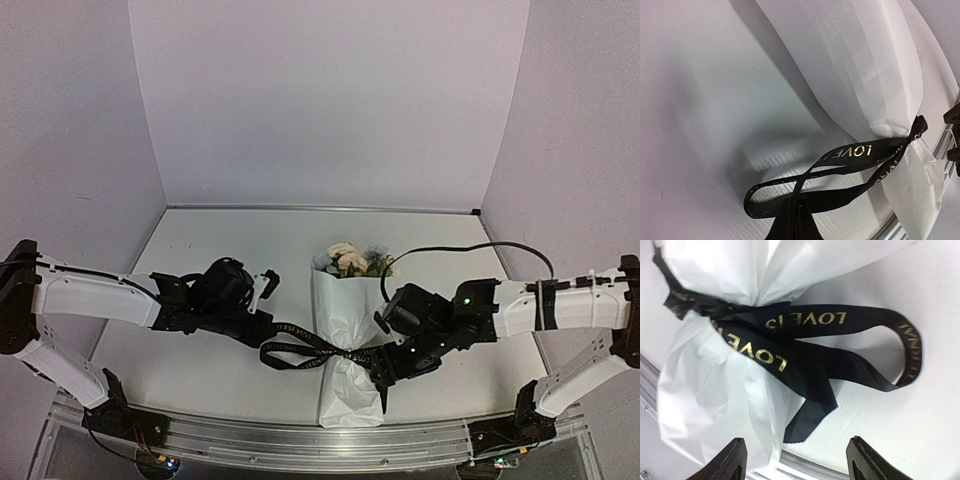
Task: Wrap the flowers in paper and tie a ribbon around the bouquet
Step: Adjust the ribbon on the folded bouquet.
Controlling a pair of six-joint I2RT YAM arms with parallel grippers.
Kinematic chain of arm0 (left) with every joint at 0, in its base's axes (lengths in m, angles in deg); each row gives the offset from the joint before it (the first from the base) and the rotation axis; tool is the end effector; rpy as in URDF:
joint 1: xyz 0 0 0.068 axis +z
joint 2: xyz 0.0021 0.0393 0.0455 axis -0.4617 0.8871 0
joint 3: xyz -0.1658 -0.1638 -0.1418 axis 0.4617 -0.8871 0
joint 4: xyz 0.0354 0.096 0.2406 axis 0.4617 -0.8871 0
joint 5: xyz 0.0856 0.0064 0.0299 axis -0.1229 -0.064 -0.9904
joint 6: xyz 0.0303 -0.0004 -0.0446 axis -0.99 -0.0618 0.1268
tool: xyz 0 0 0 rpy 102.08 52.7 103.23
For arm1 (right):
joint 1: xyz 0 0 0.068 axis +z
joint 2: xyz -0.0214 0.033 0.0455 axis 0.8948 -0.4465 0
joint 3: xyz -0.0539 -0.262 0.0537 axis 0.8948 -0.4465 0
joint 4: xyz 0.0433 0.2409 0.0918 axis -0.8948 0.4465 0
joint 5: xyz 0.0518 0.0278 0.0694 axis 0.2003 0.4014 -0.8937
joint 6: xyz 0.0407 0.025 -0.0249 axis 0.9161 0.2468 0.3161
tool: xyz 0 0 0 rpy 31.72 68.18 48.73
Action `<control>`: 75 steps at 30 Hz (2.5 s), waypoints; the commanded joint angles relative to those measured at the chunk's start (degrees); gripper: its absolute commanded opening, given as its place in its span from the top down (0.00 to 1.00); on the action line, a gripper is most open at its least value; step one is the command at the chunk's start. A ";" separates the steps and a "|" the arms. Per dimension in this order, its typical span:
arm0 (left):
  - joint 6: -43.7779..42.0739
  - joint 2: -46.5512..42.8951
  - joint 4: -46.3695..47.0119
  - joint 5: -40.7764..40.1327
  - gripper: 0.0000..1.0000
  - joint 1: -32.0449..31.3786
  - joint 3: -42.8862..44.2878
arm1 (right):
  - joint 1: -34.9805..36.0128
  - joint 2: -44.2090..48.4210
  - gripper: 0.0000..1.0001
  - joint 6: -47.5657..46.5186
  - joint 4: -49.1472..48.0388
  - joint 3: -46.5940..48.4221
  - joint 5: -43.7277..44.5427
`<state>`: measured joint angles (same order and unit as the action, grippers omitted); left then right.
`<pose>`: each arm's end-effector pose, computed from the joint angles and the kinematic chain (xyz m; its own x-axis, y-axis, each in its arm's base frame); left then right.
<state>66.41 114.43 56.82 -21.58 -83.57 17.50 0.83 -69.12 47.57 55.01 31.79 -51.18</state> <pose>0.1586 -0.2380 0.1892 -0.7478 0.3128 -0.5856 0.5692 0.7561 -0.3231 0.1118 0.2409 0.2050 -0.8895 -0.3789 -0.2552 -0.4492 0.8276 0.3368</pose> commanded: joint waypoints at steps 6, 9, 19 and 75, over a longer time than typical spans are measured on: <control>-1.03 0.79 1.53 0.93 1.00 0.26 2.43 | 0.21 0.69 0.35 -6.73 0.84 -4.03 5.69; -1.08 0.67 1.31 0.93 1.00 0.26 2.58 | 0.15 -1.62 0.37 -8.96 -3.20 -4.26 5.99; -1.47 1.18 0.73 1.07 1.00 0.26 3.35 | 0.02 -8.65 0.49 -9.74 -14.47 -5.41 8.63; 16.63 -12.10 3.91 -12.53 0.31 2.46 -11.90 | -0.06 7.39 0.19 0.62 13.67 -5.40 19.39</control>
<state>76.40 107.16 59.82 -28.11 -81.46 6.98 0.81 -66.77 46.33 64.33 25.89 -38.31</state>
